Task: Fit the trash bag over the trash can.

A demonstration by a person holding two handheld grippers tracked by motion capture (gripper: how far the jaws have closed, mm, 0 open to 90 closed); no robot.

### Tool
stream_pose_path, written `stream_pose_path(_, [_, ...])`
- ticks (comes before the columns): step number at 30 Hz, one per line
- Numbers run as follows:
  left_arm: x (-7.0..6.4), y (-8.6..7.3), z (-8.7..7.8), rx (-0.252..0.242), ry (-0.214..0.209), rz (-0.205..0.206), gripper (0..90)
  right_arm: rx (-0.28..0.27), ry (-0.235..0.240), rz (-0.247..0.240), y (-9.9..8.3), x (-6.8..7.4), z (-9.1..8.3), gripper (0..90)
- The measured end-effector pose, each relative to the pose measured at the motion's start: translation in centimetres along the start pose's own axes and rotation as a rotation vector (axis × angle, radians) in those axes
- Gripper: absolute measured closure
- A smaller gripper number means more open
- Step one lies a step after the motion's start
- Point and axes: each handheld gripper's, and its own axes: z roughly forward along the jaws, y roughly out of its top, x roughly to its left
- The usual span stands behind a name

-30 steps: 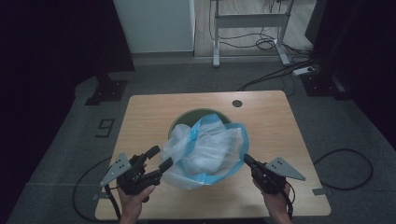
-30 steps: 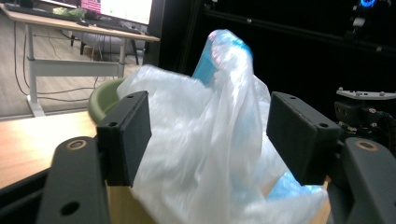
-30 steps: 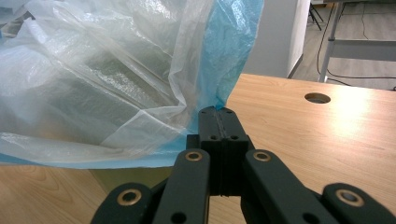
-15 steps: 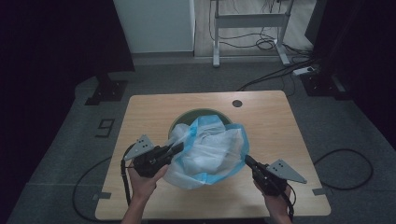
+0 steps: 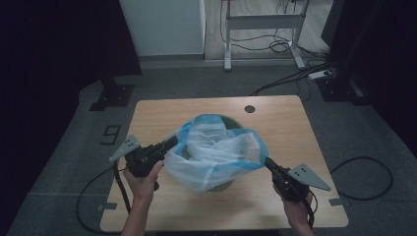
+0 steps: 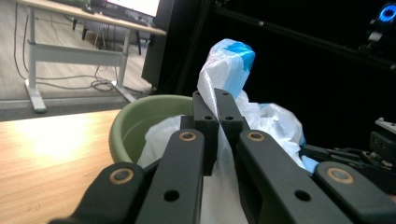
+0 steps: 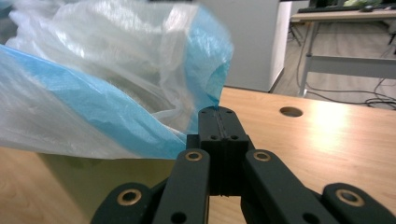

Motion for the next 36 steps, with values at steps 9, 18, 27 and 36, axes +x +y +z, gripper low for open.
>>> stream_pose_path(9, [0.7,-3.4,-2.4,-0.017,-0.020,-0.052,89.4,0.012,-0.007,0.010,-1.6,-0.5,-0.7,89.3])
stream_pose_path(18, [0.2,-5.1,-2.9,-0.009,-0.082,-0.016,83.5,0.017,0.043,0.041,-2.3,0.2,-0.9,73.5])
stream_pose_path(27, [-0.6,-5.2,-2.4,-0.003,-0.085,0.009,83.8,-0.032,0.086,0.050,-0.9,1.9,-1.9,45.3])
stream_pose_path(36, [-0.2,-6.5,-2.6,0.019,-0.081,0.011,84.8,0.062,0.134,-0.004,-1.2,2.1,-0.9,84.2])
